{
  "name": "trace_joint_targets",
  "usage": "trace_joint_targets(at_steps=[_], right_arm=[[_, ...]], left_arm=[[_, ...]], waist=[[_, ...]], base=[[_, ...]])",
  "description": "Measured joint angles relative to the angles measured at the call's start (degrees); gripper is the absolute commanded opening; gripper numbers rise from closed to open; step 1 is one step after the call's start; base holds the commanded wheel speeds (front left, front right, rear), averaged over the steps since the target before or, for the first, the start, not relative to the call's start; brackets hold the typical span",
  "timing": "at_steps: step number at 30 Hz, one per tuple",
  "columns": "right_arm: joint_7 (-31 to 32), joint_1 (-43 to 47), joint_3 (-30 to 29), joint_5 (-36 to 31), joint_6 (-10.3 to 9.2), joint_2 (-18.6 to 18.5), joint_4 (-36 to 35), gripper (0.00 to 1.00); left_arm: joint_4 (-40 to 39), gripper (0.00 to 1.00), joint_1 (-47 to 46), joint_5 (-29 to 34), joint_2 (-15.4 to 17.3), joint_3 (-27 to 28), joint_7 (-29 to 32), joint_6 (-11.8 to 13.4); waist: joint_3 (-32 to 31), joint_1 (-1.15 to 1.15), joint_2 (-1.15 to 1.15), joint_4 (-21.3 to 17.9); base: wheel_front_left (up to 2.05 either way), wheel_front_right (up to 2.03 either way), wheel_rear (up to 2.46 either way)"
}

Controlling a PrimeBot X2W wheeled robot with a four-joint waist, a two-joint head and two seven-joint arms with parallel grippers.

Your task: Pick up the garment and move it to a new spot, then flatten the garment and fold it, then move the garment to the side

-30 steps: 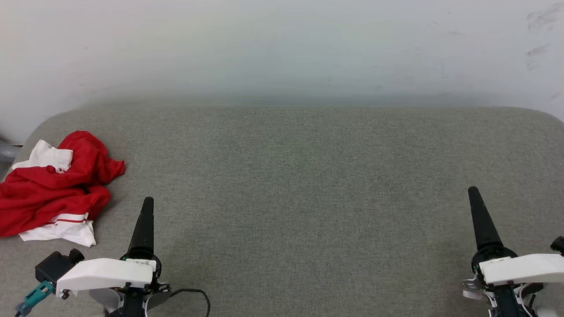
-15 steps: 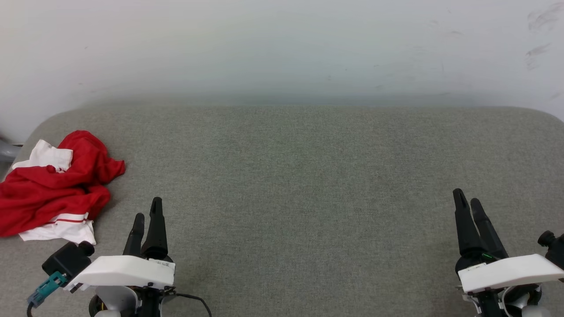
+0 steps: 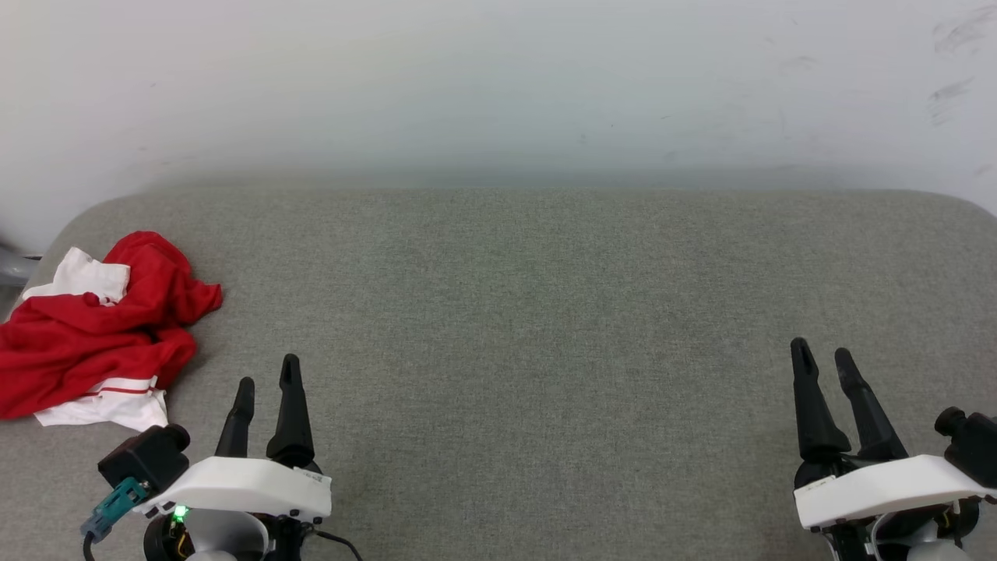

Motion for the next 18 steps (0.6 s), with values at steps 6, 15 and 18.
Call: trace_joint_targets(at_steps=[6, 15, 18], right_arm=[[-1.01, 0.45, 0.14, -4.5, 0.0, 0.0, -0.36, 1.0], [-2.32, 0.72, 0.3, -11.02, 0.0, 0.0, -0.87, 1.0], [-2.8, 0.99, 0.3, -12.8, 0.0, 0.0, -0.91, 1.0]], left_arm=[[-0.05, 1.0, 0.14, 4.34, 0.08, -0.73, -0.94, 0.4], [-0.14, 1.0, 0.58, 10.37, 0.38, -2.13, -2.43, 1.1], [-0.18, 1.0, 0.85, 12.16, 0.49, -2.48, -2.79, 1.44]], waist=[[-0.02, 0.0, 0.0, -0.02], [-0.02, 0.0, 0.0, -0.01], [-0.02, 0.0, 0.0, 0.03]], base=[[0.0, 0.0, 0.0], [0.0, 0.0, 0.0], [0.0, 0.0, 0.0]])
